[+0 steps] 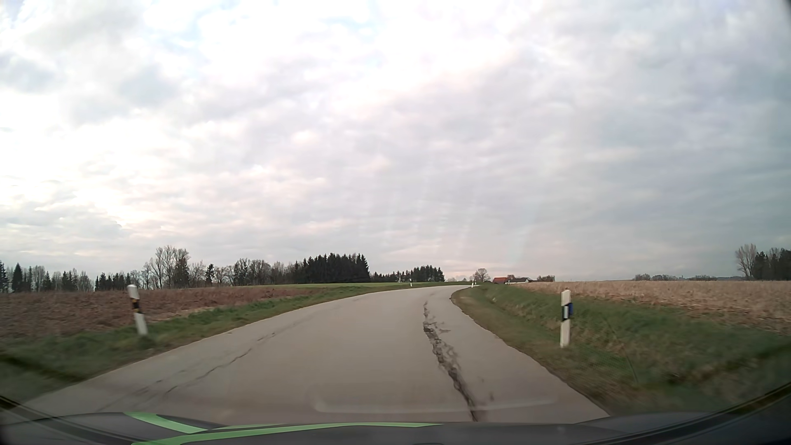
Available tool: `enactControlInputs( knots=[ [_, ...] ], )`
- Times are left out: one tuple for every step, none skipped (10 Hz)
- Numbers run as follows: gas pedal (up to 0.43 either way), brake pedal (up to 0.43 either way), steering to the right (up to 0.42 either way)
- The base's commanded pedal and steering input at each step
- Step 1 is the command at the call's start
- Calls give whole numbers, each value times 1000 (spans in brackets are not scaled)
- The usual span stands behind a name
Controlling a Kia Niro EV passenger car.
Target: Follow the waypoints while adhering to traffic rules and regulations
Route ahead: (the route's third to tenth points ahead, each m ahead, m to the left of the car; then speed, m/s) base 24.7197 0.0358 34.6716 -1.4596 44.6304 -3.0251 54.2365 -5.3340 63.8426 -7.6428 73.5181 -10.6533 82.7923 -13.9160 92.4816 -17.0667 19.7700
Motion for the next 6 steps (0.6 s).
enactControlInputs(
  knots=[
    [268,0,20],
    [268,0,20],
    [268,0,20],
    [268,0,21],
    [268,0,21],
    [268,0,21]
  ],
)
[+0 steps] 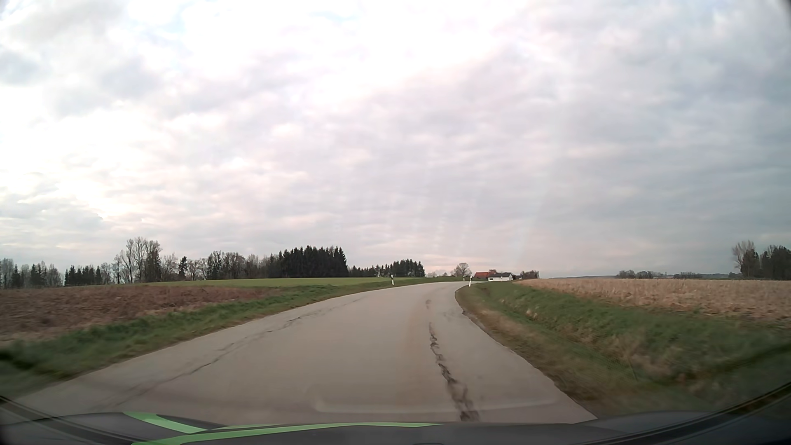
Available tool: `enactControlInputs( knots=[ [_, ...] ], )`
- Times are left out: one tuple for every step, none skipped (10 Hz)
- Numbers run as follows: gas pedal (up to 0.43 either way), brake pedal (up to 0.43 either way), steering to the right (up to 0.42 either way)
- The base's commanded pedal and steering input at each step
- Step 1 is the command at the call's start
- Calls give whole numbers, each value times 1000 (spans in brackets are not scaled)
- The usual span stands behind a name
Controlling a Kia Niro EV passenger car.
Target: Follow the waypoints while adhering to traffic rules and regulations
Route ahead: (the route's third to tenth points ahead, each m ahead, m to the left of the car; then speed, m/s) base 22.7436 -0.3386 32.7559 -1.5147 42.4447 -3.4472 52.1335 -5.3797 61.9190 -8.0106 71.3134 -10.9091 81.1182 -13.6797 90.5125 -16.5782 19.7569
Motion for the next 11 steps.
enactControlInputs(
  knots=[
    [268,0,23],
    [268,0,23],
    [268,0,24],
    [268,0,24],
    [268,0,24],
    [268,0,24],
    [268,0,24],
    [268,0,24],
    [268,0,24],
    [268,0,24],
    [268,0,24]
  ],
)
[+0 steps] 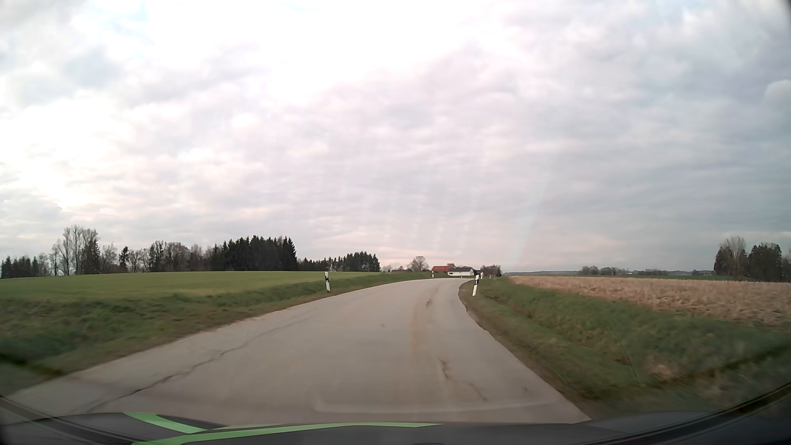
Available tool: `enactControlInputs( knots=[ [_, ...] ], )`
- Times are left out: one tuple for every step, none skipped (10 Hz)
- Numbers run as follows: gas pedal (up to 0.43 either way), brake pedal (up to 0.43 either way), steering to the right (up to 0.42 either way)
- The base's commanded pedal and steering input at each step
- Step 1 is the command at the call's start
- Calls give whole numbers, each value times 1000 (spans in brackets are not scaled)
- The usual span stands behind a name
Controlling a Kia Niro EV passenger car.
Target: Follow the waypoints while adhering to traffic rules and regulations
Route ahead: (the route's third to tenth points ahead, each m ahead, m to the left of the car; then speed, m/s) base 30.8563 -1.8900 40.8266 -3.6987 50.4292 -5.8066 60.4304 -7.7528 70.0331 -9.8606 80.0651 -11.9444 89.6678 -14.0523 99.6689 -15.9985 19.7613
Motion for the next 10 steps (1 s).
enactControlInputs(
  knots=[
    [268,0,24],
    [268,0,24],
    [268,0,24],
    [268,0,24],
    [268,0,24],
    [268,0,24],
    [268,0,24],
    [268,0,24],
    [268,0,24],
    [268,0,24]
  ],
)
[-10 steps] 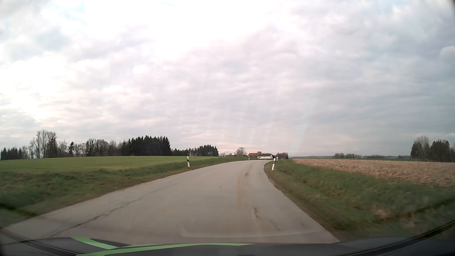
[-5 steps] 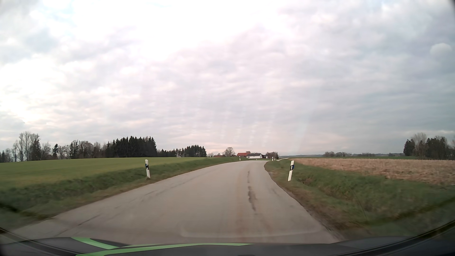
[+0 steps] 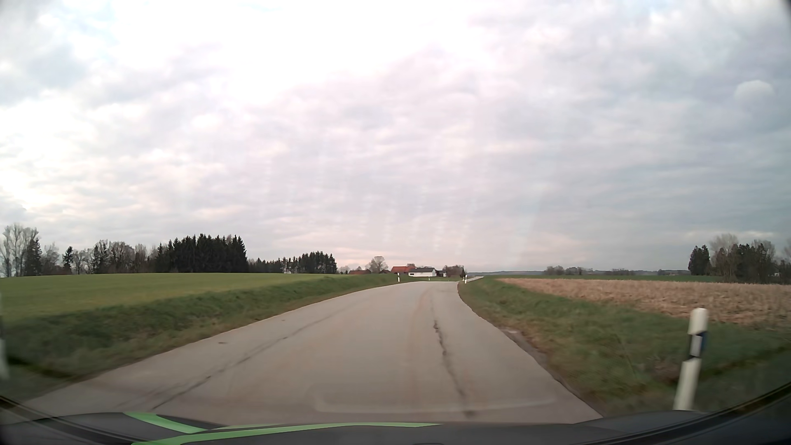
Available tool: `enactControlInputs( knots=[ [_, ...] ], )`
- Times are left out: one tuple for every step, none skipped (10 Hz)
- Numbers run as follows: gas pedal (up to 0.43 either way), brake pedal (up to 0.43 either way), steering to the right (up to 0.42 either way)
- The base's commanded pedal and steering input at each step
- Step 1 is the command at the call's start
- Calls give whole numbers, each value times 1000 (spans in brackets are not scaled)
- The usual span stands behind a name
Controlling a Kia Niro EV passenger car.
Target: Follow the waypoints while adhering to traffic rules and regulations
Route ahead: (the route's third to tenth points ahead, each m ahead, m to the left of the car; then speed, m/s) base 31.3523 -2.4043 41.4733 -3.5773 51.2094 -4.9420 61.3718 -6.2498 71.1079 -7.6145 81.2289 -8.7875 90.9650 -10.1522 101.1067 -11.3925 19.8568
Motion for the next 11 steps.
enactControlInputs(
  knots=[
    [268,0,24],
    [268,0,24],
    [268,0,24],
    [268,0,24],
    [268,0,24],
    [268,0,23],
    [268,0,21],
    [268,0,18],
    [268,0,16],
    [268,0,16],
    [268,0,15]
  ],
)
